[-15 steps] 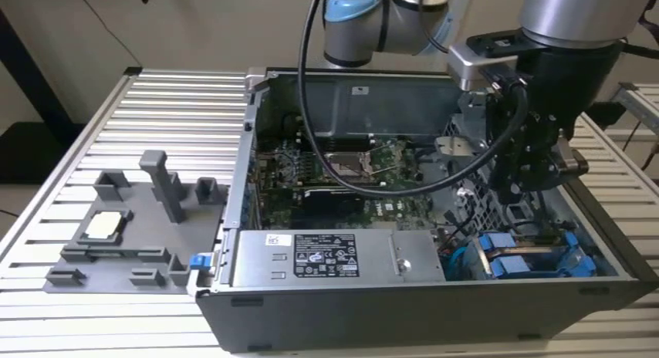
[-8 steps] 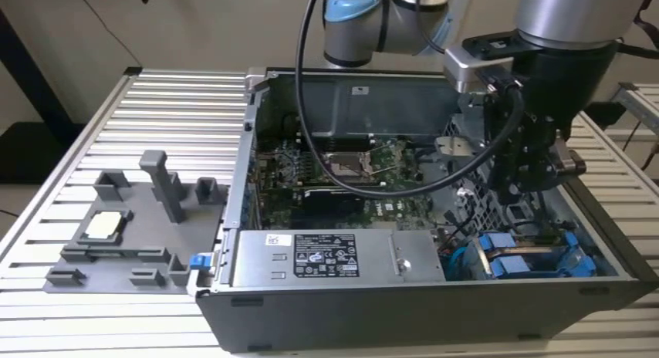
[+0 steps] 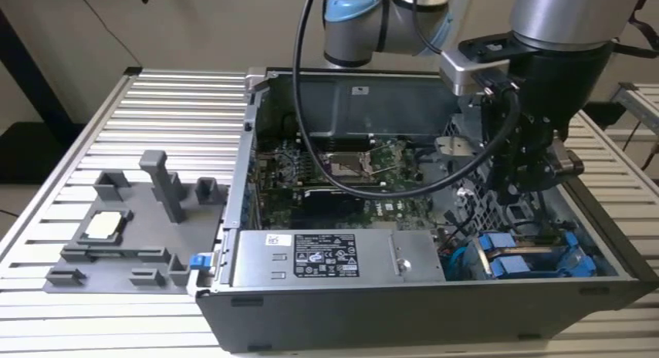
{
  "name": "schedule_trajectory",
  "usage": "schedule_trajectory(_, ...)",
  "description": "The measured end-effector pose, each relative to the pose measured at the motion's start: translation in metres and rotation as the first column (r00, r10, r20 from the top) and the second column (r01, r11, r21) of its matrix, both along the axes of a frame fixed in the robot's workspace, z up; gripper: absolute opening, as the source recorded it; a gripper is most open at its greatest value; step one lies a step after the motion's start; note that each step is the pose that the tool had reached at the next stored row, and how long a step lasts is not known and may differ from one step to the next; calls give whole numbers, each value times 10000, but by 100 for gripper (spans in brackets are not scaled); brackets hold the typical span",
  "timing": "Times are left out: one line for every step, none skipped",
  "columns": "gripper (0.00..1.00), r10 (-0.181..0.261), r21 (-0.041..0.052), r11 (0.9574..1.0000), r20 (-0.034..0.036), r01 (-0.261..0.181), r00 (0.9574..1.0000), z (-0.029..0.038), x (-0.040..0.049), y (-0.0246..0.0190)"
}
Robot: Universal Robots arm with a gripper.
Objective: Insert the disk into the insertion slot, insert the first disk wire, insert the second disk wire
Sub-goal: 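Insert the second disk wire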
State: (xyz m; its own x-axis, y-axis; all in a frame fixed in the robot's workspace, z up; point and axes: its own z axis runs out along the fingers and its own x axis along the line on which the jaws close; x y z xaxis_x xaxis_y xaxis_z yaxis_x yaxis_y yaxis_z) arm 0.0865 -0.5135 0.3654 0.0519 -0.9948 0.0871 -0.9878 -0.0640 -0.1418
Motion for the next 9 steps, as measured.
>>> schedule_trajectory(33, 27, -2, 10000, 1, -27, 10000, -1, -1, 0)
schedule_trajectory(31, 36, -2, 10000, 2, -36, 10000, -1, -1, 0)
schedule_trajectory(31, 42, -3, 10000, 2, -42, 10000, -1, -1, 0)
schedule_trajectory(24, 48, -4, 10000, 2, -48, 10000, -2, -1, 0)
schedule_trajectory(17, 50, -6, 10000, 6, -50, 10000, -3, -1, 0)
schedule_trajectory(17, 52, -6, 10000, 9, -52, 10000, -4, -1, 1)
schedule_trajectory(17, 53, -8, 10000, 13, -53, 10000, -4, -1, 0)
schedule_trajectory(17, 54, -7, 10000, 16, -54, 10000, -6, -1, 0)
schedule_trajectory(16, 56, -7, 10000, 18, -56, 10000, -6, -1, 0)
